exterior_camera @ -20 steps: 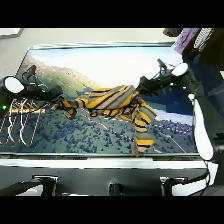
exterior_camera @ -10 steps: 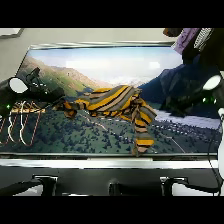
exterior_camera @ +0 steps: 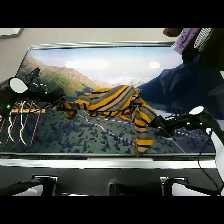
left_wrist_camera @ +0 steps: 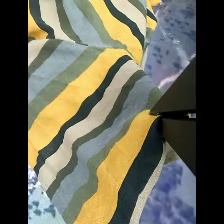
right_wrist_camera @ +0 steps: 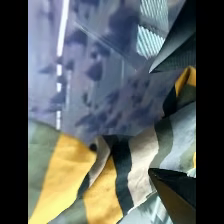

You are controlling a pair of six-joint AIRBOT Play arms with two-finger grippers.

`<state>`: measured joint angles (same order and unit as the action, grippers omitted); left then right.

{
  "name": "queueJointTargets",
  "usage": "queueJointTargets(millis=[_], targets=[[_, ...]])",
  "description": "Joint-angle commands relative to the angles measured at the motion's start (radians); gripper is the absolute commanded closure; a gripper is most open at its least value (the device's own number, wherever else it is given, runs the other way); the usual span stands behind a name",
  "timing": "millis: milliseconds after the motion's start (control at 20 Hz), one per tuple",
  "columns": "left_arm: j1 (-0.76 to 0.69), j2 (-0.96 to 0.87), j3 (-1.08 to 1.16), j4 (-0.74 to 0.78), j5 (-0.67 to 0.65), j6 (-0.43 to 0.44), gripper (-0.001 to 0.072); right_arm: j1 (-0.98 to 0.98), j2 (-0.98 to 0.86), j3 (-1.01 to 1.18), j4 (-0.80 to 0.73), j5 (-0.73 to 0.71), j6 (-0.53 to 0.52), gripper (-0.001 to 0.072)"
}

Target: Fold the clothes and pants, and hang the long-sleeved shirts on hangers.

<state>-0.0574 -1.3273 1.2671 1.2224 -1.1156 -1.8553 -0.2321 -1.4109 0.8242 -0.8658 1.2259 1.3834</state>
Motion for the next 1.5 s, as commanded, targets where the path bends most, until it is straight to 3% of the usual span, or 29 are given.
queueJointTargets(millis=[0,50,100,150,200,350,550,750,850,1000,1200,1450], targets=[[0.000,0.000,0.000,0.000,0.021,0.000,0.0685,0.069,0.001,-0.054,0.052,-0.047,-0.037,0.0062],[0.000,0.000,0.000,0.001,0.021,0.000,0.0685,0.119,0.001,-0.053,0.051,-0.068,-0.038,0.0105],[0.000,0.000,0.000,0.000,0.021,0.000,0.0684,0.165,0.001,-0.053,0.052,-0.092,-0.029,0.0243],[0.000,0.000,0.000,0.000,0.028,0.000,0.0685,0.204,0.001,-0.053,0.055,-0.116,-0.006,0.0433],[0.000,0.004,0.001,0.000,0.047,0.001,0.0685,0.237,0.002,-0.048,0.072,-0.131,0.023,0.0682],[0.002,0.035,0.052,0.000,0.136,0.009,0.0685,0.244,0.004,0.103,0.101,-0.061,0.071,0.0679],[0.036,0.064,0.332,0.000,0.149,0.068,0.0685,0.140,0.039,0.607,0.094,0.082,0.142,0.0679],[0.103,0.137,0.660,0.001,0.148,0.068,0.0686,0.009,0.159,1.139,0.008,0.029,0.210,0.0679],[0.145,0.203,0.758,0.002,0.150,0.068,0.0686,-0.040,0.253,1.303,-0.084,-0.042,0.210,0.0679],[0.196,0.353,0.777,0.068,0.161,0.061,0.0686,-0.067,0.460,1.306,-0.267,-0.172,0.213,0.0679],[0.214,0.531,0.775,0.307,0.066,-0.121,0.0686,-0.067,0.656,1.306,-0.596,-0.174,0.388,0.0679],[0.214,0.618,0.769,0.484,-0.109,-0.259,0.0686,-0.067,0.709,1.306,-0.714,-0.185,0.470,0.0679]])
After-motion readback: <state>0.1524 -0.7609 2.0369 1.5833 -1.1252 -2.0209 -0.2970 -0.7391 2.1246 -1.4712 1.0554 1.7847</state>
